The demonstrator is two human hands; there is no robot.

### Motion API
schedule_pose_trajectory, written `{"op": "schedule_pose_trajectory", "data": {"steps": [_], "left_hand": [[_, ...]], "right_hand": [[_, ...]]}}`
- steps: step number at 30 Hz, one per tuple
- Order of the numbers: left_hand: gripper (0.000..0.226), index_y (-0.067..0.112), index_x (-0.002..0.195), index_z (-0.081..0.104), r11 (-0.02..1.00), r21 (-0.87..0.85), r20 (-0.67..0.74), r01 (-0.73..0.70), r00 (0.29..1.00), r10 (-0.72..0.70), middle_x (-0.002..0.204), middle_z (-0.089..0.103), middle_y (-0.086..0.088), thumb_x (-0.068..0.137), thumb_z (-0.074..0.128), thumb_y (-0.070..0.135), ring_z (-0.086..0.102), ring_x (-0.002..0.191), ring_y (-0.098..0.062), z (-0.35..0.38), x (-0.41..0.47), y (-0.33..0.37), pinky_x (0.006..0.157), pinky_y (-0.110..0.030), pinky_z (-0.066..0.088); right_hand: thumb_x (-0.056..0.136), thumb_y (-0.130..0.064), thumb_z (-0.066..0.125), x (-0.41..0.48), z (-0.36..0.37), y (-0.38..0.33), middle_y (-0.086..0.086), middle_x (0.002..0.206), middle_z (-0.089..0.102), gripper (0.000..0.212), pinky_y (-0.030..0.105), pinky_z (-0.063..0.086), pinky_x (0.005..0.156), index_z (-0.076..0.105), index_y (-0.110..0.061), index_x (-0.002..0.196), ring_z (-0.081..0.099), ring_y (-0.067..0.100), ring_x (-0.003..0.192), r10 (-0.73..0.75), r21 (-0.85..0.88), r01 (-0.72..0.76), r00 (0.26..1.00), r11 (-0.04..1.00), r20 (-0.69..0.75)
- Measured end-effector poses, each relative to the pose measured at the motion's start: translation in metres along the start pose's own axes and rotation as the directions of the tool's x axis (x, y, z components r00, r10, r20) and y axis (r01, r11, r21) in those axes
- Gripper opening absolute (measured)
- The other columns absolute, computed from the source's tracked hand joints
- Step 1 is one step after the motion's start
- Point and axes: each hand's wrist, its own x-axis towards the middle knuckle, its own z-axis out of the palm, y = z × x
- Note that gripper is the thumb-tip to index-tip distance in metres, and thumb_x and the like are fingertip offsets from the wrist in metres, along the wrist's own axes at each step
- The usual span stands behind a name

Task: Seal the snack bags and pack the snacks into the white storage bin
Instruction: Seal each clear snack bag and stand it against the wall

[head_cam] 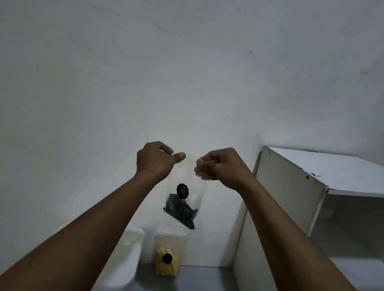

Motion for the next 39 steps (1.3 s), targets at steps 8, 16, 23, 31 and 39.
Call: {"op": "schedule_pose_trajectory", "data": {"steps": [8, 16, 23, 31, 39], "left_hand": [[0.054, 0.001, 0.085, 0.068, 0.984, 0.142, 0.004, 0.106, 0.994, -0.107, 0.076, 0.073, -0.01, 0.08, 0.071, 0.055, 0.071, 0.075, -0.024, 0.006, -0.007, 0.011, 0.076, -0.039, 0.06], [0.035, -0.009, 0.098, 0.067, 0.824, -0.371, 0.42, 0.427, 0.869, -0.261, 0.093, 0.074, -0.021, 0.089, 0.072, 0.025, 0.076, 0.08, -0.027, 0.007, -0.017, 0.018, 0.072, -0.033, 0.063], [0.013, -0.006, 0.092, 0.069, 0.85, -0.345, 0.434, 0.398, 0.871, -0.232, 0.089, 0.074, -0.016, 0.092, 0.058, 0.002, 0.072, 0.077, -0.021, 0.008, -0.017, 0.015, 0.081, -0.035, 0.062], [0.013, -0.01, 0.099, 0.065, 0.947, -0.228, 0.467, 0.227, 0.879, -0.098, 0.093, 0.073, -0.023, 0.095, 0.057, -0.001, 0.074, 0.077, -0.023, 0.008, -0.025, 0.01, 0.065, -0.028, 0.062], [0.012, -0.001, 0.086, 0.068, 0.968, -0.175, 0.533, 0.181, 0.844, -0.062, 0.089, 0.073, -0.017, 0.094, 0.059, 0.002, 0.073, 0.082, -0.024, 0.008, -0.028, 0.006, 0.076, -0.036, 0.062]], "right_hand": [[0.089, -0.017, 0.069, 0.001, 0.004, 0.008, 0.004, 0.076, 0.077, 0.013, 0.043, 0.061, 0.083, 0.076, -0.009, 0.082, 0.076, 0.02, 0.077, -0.022, -0.203, 0.01, 0.998, 0.979, -0.058], [0.088, -0.017, 0.069, -0.001, 0.011, 0.009, -0.001, 0.076, 0.077, 0.009, 0.047, 0.061, 0.08, 0.077, -0.014, 0.089, 0.075, 0.017, 0.074, -0.06, -0.284, 0.042, 0.997, 0.958, -0.055], [0.083, -0.032, 0.072, -0.009, 0.014, 0.015, 0.003, 0.076, 0.077, 0.016, 0.052, 0.06, 0.081, 0.077, -0.016, 0.082, 0.075, 0.024, 0.077, -0.007, -0.199, -0.001, 0.999, 0.98, -0.039], [0.091, 0.002, 0.061, -0.02, 0.007, 0.01, 0.02, 0.077, 0.07, 0.015, 0.034, 0.063, 0.072, 0.067, 0.015, 0.092, 0.071, 0.024, 0.065, 0.174, 0.048, -0.175, 0.985, 0.983, 0.011], [0.092, -0.009, 0.066, -0.029, 0.009, 0.007, 0.024, 0.083, 0.072, 0.018, 0.029, 0.061, 0.067, 0.067, 0.008, 0.086, 0.073, 0.024, 0.072, 0.188, 0.019, -0.19, 0.98, 0.982, 0.067]]}}
